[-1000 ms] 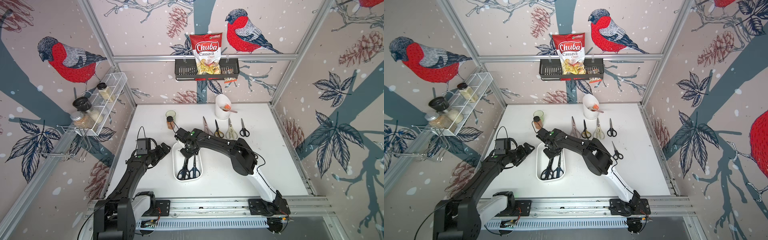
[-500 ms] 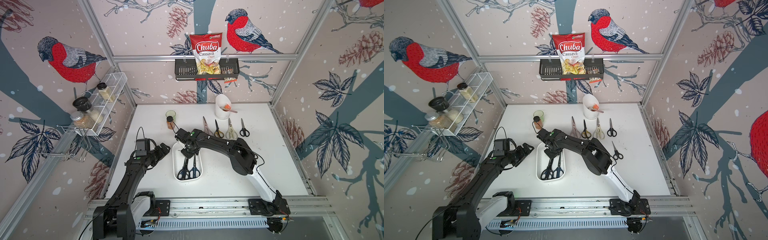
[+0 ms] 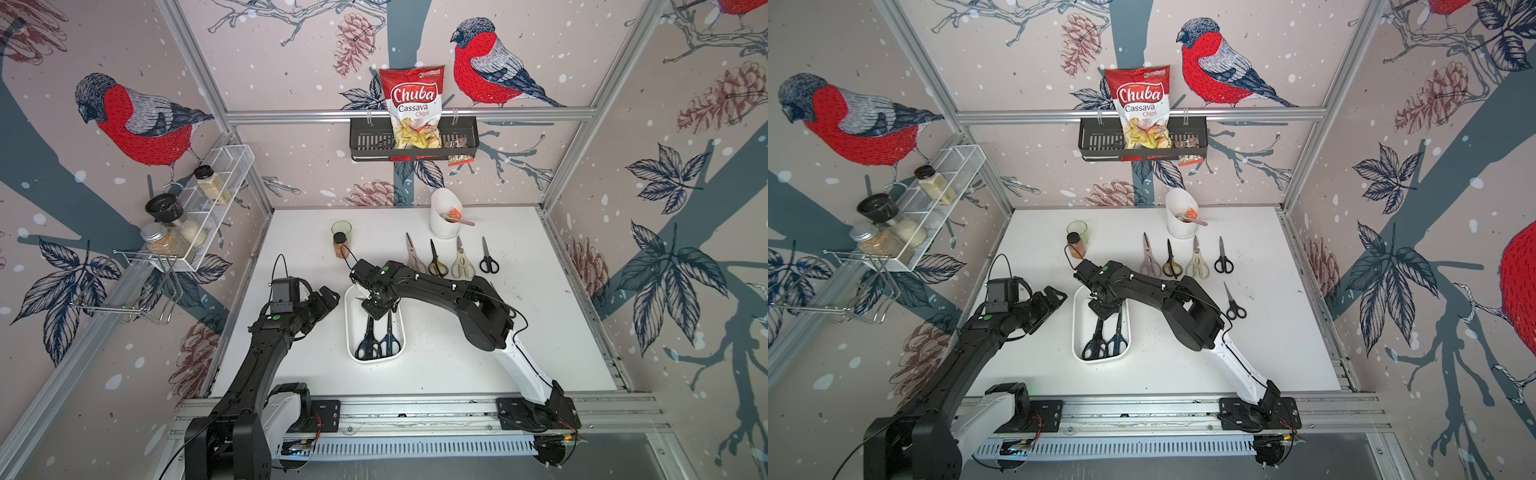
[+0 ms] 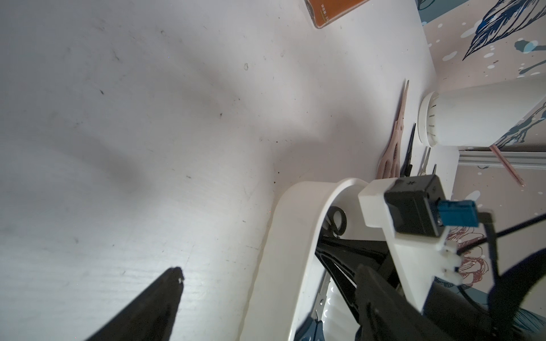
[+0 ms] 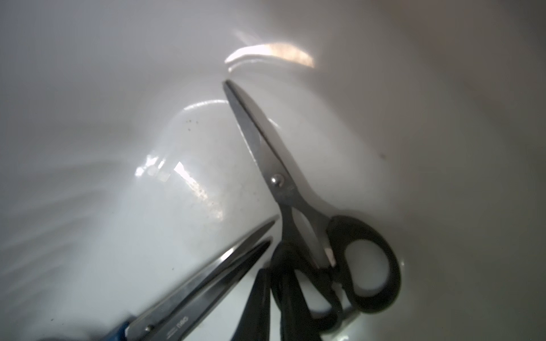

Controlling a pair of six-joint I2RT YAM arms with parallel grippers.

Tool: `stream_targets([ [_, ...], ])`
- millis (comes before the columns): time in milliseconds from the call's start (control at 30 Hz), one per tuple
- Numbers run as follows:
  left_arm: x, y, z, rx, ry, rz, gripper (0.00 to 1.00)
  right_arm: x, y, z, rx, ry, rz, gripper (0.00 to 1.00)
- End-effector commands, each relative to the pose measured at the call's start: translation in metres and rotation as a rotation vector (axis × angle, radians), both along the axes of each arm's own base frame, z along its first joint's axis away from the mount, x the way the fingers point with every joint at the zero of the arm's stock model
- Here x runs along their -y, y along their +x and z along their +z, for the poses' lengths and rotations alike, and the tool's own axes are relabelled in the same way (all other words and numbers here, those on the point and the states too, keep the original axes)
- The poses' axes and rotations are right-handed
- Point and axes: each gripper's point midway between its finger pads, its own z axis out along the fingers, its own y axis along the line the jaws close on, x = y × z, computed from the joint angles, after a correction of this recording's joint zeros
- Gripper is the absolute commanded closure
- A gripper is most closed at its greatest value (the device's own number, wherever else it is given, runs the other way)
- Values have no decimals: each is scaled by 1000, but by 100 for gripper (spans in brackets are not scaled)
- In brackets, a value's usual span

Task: Take the scissors out of the storage box
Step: Pick up the scissors from the storage box.

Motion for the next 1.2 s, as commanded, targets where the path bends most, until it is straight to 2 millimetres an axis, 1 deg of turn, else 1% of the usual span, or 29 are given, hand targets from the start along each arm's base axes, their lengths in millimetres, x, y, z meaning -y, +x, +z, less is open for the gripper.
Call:
stream_targets([
  [0, -1, 0, 2, -1, 1, 5, 5, 8, -5, -4, -19, -32, 2, 94],
  [100, -1, 0, 2, -1, 1, 6, 5, 6, -5, 1, -20, -18, -7, 99],
  [167, -1, 0, 3, 1, 1, 6, 5, 6, -4, 7, -19, -4, -20, 100],
  [300, -1, 1, 4, 3, 1, 6, 5, 3, -5, 21, -40, 50, -60, 100],
  [433, -1, 0, 3, 4, 3, 8, 5, -4, -9, 36, -72, 132, -91, 100],
  [700, -1, 0, 2, 5, 2, 8, 5, -19, -22, 58, -147, 281, -126, 100],
  [767, -2, 0, 2, 8, 4, 7, 5, -23, -22, 68, -151, 323, -138, 100],
  [867, -2, 1, 1, 10, 11, 1, 5, -25, -17, 91, -131, 394, -173, 100],
  [933, -3, 2, 3, 17, 23, -3, 5, -18, -8, 105, -112, 429, -232, 100],
  [1000, -3, 4, 4, 24, 34, -11, 5, -5, 4, 118, -89, 455, -305, 100],
  [1067, -3, 6, 4, 28, 38, -18, 5, 16, 14, 123, -73, 453, -406, 100],
  [1100, -3, 7, 4, 29, 39, -22, 5, 32, 21, 125, -67, 444, -476, 100],
  [1167, -2, 10, 4, 31, 36, -32, 5, 65, 28, 121, -69, 413, -604, 100],
])
